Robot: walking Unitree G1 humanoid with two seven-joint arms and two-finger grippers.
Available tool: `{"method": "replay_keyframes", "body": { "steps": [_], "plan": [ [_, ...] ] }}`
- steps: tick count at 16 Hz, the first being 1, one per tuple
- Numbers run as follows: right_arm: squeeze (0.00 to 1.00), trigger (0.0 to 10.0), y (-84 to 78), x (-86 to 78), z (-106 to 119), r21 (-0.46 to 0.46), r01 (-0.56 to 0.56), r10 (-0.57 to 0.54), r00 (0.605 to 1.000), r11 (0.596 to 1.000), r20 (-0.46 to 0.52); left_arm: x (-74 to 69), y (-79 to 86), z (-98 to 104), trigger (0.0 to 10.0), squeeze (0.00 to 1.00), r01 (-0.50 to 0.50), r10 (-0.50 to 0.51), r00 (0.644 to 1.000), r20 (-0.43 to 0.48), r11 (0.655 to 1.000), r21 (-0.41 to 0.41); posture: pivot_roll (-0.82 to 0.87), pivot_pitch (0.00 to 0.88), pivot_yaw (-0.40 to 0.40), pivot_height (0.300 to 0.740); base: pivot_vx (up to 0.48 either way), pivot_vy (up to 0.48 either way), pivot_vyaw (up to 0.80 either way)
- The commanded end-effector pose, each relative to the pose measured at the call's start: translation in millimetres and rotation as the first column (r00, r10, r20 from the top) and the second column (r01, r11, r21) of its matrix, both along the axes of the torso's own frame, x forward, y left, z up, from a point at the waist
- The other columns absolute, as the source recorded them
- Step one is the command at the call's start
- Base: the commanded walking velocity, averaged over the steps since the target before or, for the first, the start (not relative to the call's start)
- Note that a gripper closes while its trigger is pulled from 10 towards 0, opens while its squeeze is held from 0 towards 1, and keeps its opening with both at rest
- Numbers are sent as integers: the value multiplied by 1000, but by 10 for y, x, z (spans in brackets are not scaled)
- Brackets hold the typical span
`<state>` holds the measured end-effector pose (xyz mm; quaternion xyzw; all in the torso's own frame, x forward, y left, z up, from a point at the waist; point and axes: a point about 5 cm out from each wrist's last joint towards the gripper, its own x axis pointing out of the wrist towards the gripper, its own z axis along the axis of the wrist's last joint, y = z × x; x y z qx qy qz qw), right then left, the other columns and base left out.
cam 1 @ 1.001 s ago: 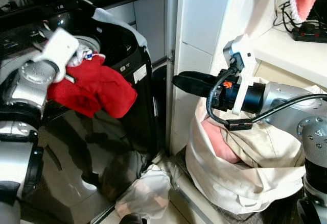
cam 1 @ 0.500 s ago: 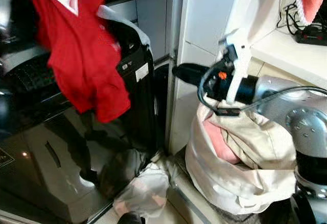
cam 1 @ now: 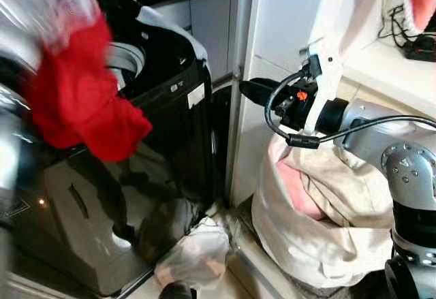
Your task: Clothes washing
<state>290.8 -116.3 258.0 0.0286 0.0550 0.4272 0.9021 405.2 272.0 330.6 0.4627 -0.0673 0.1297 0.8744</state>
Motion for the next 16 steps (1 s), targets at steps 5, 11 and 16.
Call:
{"method": "replay_keyframes", "body": {
  "steps": [5, 11, 16],
  "plan": [
    [0, 10000, 69, -80, -59, -47, -48, 47, 999, 998, -11, 64, -198, -811, 3294, 0, 20, -148, 956, -252, 894, -447, 61, 0, 60, 740, 0, 0, 0],
    [0, 10000, 66, -97, -91, -49, -57, 56, 998, 997, -23, -97, -30, -1278, 10000, 1000, -42, -200, 950, -242, 681, -731, 69, 0, 53, 740, 0, 0, 0],
    [0, 10000, 4, -57, -59, -35, -20, 19, 1000, 999, -17, -322, 301, -927, 10000, 1000, 7, -240, 947, -213, 680, -733, 76, 0, 53, 740, 0, 0, 0]
  ]
}}
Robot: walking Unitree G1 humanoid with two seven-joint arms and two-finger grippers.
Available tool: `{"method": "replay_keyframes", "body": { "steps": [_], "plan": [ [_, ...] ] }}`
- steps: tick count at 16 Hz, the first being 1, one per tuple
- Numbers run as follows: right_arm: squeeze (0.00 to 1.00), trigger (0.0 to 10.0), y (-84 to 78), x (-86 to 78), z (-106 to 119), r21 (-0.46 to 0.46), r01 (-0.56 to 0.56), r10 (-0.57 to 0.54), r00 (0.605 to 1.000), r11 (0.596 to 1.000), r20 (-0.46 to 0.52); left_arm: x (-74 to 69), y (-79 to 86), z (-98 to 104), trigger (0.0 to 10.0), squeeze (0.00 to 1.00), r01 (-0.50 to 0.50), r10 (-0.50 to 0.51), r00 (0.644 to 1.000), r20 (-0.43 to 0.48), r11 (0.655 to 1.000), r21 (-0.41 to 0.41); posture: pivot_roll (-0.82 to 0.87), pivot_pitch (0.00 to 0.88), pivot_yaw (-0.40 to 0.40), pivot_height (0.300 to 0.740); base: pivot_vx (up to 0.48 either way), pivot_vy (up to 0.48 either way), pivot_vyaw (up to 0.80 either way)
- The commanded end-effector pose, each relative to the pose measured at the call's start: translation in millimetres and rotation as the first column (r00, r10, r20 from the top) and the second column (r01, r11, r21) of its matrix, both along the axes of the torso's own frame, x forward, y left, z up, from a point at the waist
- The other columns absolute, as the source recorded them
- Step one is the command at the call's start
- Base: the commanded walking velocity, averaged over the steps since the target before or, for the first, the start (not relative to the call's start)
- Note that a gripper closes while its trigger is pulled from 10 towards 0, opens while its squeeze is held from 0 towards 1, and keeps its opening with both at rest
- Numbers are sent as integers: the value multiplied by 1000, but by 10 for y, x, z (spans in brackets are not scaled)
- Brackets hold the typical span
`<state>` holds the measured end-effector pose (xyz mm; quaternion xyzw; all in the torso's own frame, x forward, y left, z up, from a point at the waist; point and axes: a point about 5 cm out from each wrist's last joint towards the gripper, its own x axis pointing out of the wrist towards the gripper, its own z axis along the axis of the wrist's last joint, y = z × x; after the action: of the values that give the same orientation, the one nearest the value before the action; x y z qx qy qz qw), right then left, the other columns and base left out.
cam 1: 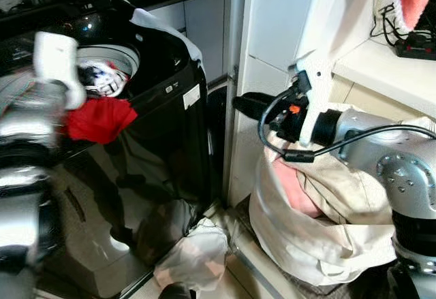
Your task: Clothes washing
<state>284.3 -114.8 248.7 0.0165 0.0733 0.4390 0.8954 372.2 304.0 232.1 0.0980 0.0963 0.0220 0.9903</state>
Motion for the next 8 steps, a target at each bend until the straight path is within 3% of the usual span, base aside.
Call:
{"method": "replay_keyframes", "body": {
  "steps": [1, 5, 6, 7, 8],
  "plan": [
    [0, 10000, -32, 23, 35, -2, 19, -19, 1000, 1000, 7, -53, -75, 109, 10000, 1000, 109, -108, 993, -41, 994, 6, 83, 0, 50, 740, 0, 0, 0],
    [0, 10000, -42, 36, 41, -17, 19, -19, 1000, 1000, 12, -156, -14, 354, 10000, 1000, 187, -169, 979, -113, 967, 175, 84, 0, 53, 740, 0, 0, 0],
    [0, 10000, -48, 35, 42, -19, 18, -18, 1000, 1000, 12, -202, 39, 467, 10000, 600, 202, -176, 977, -121, 944, 261, 84, 0, 53, 740, 0, 0, 0],
    [0, 10000, -53, 34, 36, -22, 19, -19, 1000, 1000, 11, -231, 55, 521, 10000, 8, 214, -187, 975, -121, 937, 275, 84, 0, 55, 740, 0, 0, 0],
    [0, 10000, -55, 29, 31, -25, 20, -19, 1000, 1000, 10, -257, 62, 586, 10000, 0, 239, -217, 970, -108, 931, 276, 81, 0, 57, 740, 0, 0, 0]
  ]
}}
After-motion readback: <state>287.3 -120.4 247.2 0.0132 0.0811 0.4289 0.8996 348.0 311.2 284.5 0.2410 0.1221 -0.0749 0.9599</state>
